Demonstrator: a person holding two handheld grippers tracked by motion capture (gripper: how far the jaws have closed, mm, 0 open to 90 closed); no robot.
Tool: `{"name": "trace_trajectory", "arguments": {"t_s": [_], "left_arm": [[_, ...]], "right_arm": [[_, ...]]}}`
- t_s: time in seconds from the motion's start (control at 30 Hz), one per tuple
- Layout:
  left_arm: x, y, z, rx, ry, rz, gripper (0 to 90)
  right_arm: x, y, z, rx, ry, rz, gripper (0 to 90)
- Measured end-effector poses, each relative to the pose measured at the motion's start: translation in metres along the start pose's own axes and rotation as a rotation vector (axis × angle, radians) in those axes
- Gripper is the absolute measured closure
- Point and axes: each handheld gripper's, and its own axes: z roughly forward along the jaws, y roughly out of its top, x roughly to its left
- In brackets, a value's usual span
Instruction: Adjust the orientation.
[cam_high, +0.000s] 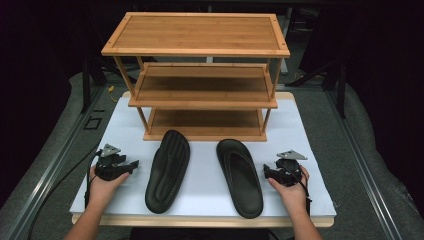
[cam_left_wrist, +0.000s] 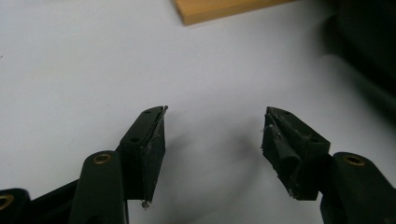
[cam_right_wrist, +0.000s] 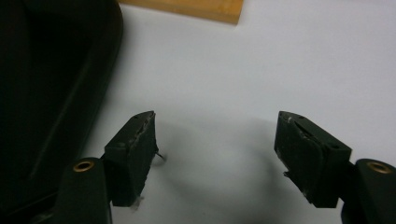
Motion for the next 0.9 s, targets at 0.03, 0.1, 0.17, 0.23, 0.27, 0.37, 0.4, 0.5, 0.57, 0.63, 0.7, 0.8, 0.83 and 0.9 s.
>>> {"name": "trace_trajectory", "arguments": {"t_s": [0.03,0.1,0.17,0.23,0.27,0.37,0.4,0.5,0.57,0.63,0.7,0.8,0.83,0.9], "left_arm": [[-0.003,0.001,-0.003,-0.02,-0.01,-0.005,42.0],[-0.007,0.002,-0.008,-0.055,-0.025,-0.011,42.2],[-0.011,0.003,-0.012,-0.071,-0.035,-0.002,42.2],[-0.012,0.003,-0.013,-0.072,-0.036,0.002,42.4],[-0.014,0.003,-0.013,-0.071,-0.045,0.006,42.9],[-0.018,0.004,-0.011,-0.064,-0.067,0.018,43.9],[-0.019,0.004,-0.011,-0.064,-0.078,0.018,44.2],[-0.024,0.005,-0.01,-0.06,-0.095,0.026,45.4],[-0.028,0.005,-0.009,-0.062,-0.11,0.035,45.5],[-0.03,0.005,-0.009,-0.061,-0.114,0.039,45.5],[-0.032,0.006,-0.01,-0.063,-0.119,0.041,45.5],[-0.034,0.006,-0.009,-0.06,-0.133,0.04,46.9],[-0.035,0.006,-0.009,-0.057,-0.137,0.037,47.3],[-0.037,0.006,-0.008,-0.055,-0.147,0.036,48.2]], "right_arm": [[0.0,0.0,-0.003,-0.012,-0.004,0.0,30.7],[-0.001,0.0,-0.009,-0.044,-0.012,-0.005,31.7],[0.0,0.0,-0.014,-0.067,-0.036,0.0,32.2],[0.002,0.0,-0.016,-0.074,-0.026,-0.002,32.8],[0.002,0.0,-0.015,-0.077,-0.016,-0.004,32.9],[0.005,0.0,-0.014,-0.065,-0.023,-0.026,33.4],[0.006,0.0,-0.013,-0.065,-0.019,-0.027,33.6],[0.007,0.0,-0.012,-0.061,-0.016,-0.026,33.6],[0.007,0.0,-0.011,-0.055,-0.02,-0.03,33.6],[0.007,0.0,-0.011,-0.054,-0.017,-0.02,33.6],[0.006,0.0,-0.012,-0.056,-0.012,-0.019,33.6],[0.006,0.0,-0.011,-0.05,-0.012,-0.016,33.7],[0.007,0.0,-0.011,-0.047,-0.009,-0.014,33.7],[0.007,0.0,-0.01,-0.043,-0.005,-0.016,33.9]]}}
